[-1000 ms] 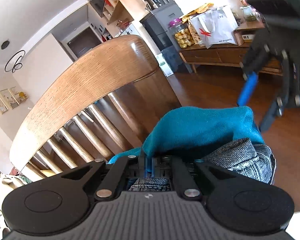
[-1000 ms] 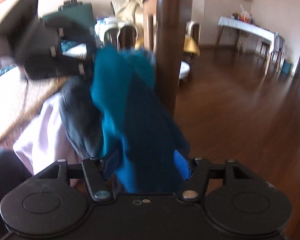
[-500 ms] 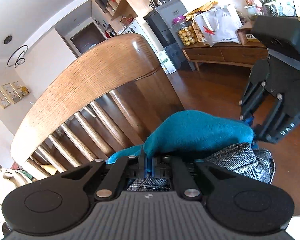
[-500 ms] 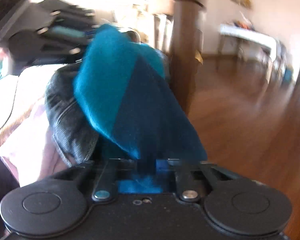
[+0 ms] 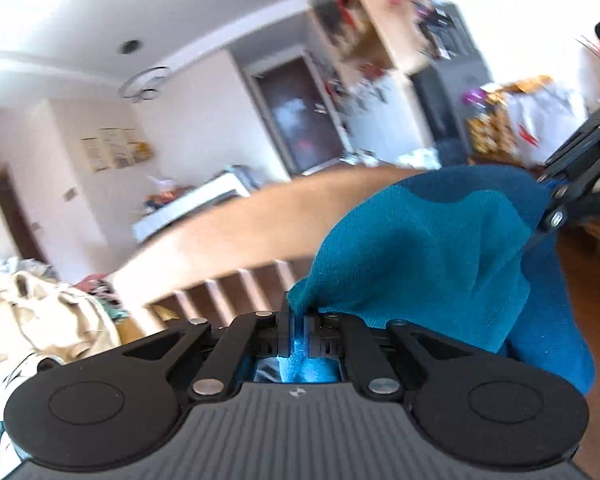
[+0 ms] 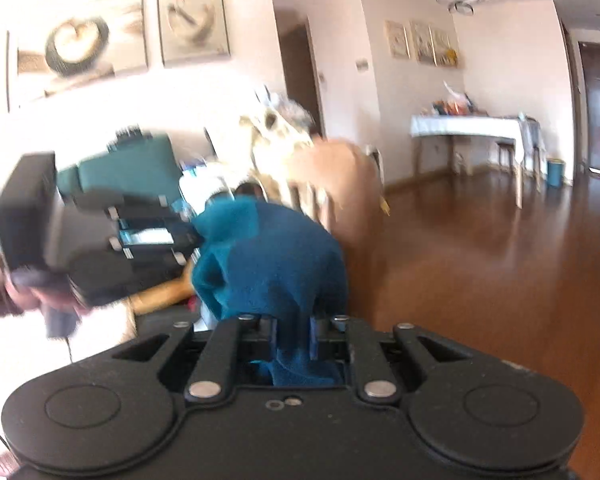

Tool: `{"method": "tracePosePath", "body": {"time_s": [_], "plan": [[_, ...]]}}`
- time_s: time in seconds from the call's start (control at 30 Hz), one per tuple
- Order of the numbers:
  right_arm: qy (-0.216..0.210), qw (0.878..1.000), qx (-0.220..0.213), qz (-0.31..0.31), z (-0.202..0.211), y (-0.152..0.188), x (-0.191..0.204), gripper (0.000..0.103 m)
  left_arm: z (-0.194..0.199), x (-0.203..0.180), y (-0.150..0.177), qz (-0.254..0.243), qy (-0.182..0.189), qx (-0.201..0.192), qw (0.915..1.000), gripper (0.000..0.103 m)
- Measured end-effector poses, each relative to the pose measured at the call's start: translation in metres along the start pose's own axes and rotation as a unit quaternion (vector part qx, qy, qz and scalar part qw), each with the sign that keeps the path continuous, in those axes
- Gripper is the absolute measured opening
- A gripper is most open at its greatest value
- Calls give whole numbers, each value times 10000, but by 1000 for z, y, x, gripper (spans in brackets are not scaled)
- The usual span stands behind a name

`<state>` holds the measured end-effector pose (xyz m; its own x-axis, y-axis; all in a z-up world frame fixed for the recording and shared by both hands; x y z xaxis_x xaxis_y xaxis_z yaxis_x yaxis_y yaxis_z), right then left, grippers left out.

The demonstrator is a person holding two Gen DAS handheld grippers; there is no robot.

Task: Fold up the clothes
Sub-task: 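Grasp the teal sweater with the left gripper while the right gripper holds it, then lift the teal sweater with both grippers and carry it to the table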

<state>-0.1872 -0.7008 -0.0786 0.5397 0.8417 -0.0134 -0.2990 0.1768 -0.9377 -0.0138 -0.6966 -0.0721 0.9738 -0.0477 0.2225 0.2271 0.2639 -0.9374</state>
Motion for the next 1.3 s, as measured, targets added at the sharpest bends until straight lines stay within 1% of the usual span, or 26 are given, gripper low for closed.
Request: {"method": "tracePosePath", "body": {"time_s": [0.13, 0.3, 0.37, 0.4, 0.47, 0.6, 0.7, 0.83, 0.9, 1.03, 1.1, 1.13, 1.2, 1.3], "plan": [[-276, 9988, -386, -98, 2, -43, -7, 103, 23, 28, -27, 137, -292, -254, 9992, 3], [-604, 9941, -872, -202, 5, -98, -15, 103, 58, 64, -66, 228, -781, -644, 9946, 3], [-599, 9924, -1070, -124, 6, -124, -15, 103, 70, 77, -79, 176, -989, -754, 9921, 3], [-598, 9914, -1163, -83, 7, -136, -13, 103, 75, 79, -87, 119, -950, -838, 9919, 3], [-587, 9897, -1305, 14, 5, -159, -7, 103, 84, 90, -100, 50, -1105, -920, 9896, 3], [-506, 9870, -1516, 192, 1, -195, 7, 103, 98, 110, -119, -6, -1418, -982, 9850, 3], [-503, 9834, -1715, 309, 3, -221, 15, 103, 114, 122, -133, 5, -1595, -1115, 9809, 3], [-556, 9774, -1987, 466, 4, -252, 26, 103, 135, 134, -152, -40, -1792, -1285, 9754, 3], [-601, 9738, -2121, 566, 6, -268, 32, 103, 143, 139, -162, -87, -1949, -1394, 9708, 3], [-655, 9634, -2429, 923, 16, -300, 52, 103, 162, 151, -174, 40, -2146, -1526, 9647, 3], [-708, 9612, -2458, 1032, 17, -311, 63, 103, 167, 153, -170, 87, -2176, -1464, 9650, 3], [-715, 9618, -2426, 1051, 14, -310, 67, 103, 170, 154, -164, 111, -2219, -1425, 9645, 3], [-762, 9639, -2333, 1032, 5, -301, 73, 103, 176, 156, -149, 137, -2279, -1312, 9647, 3], [-851, 9684, -2141, 958, -7, -288, 77, 103, 181, 158, -137, 131, -2342, -1165, 9651, 3]]}}
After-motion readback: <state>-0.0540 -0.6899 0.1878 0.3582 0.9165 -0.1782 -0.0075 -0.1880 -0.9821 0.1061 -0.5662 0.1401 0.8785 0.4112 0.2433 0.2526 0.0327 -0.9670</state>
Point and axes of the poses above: each gripper's, at about its wrist camera, not at the fingertips, and z roughly against the way its jaws point, x to its left, y to its underside, the point moved 10 cm from there along -z, roughly the way its jaws point, and after that the axes turned 12 degrees about z, right-handed, at the moved point
